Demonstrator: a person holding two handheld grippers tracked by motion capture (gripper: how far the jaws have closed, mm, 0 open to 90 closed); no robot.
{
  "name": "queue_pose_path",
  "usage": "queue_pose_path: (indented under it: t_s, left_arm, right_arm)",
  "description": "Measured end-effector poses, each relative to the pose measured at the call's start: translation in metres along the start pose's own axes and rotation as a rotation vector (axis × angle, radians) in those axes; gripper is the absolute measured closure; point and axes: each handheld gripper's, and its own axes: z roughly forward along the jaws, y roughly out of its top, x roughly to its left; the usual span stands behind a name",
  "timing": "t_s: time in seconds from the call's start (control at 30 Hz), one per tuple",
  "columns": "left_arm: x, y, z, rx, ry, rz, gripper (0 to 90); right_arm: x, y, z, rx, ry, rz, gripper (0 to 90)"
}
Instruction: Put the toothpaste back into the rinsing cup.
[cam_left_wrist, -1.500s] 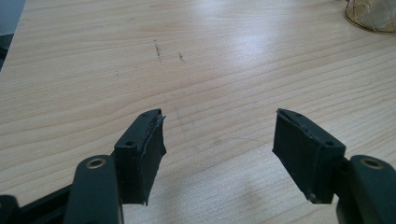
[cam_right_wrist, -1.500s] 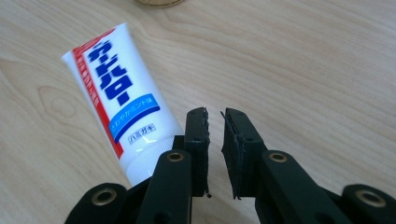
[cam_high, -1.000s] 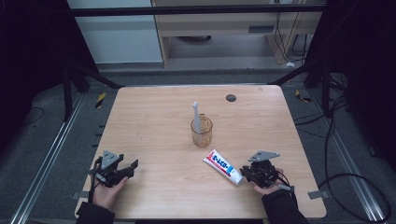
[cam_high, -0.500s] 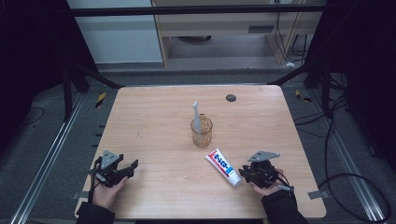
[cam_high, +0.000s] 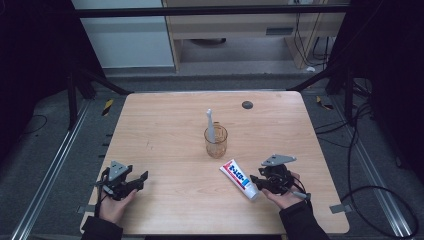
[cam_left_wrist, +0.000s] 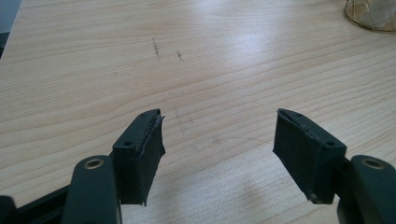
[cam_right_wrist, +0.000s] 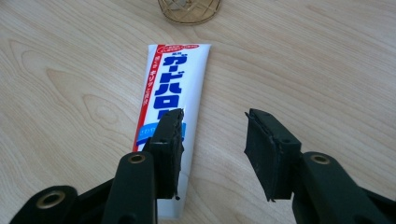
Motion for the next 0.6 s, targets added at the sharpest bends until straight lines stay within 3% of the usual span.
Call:
queue_pose_path:
  t_s: [0.33, 0.6]
  left_arm:
    - [0.000, 0.000, 0.000, 0.007, -0.001, -0.001, 31.8]
    - [0.000, 0.000, 0.001, 0.009, -0.001, -0.002, 31.8]
  right_arm:
    - [0.011, 0.016, 0.009, 0.028, 0.025, -0.016, 52.9]
    - [0.020, 0.024, 0.022, 0.086, 0.034, -0.027, 50.8]
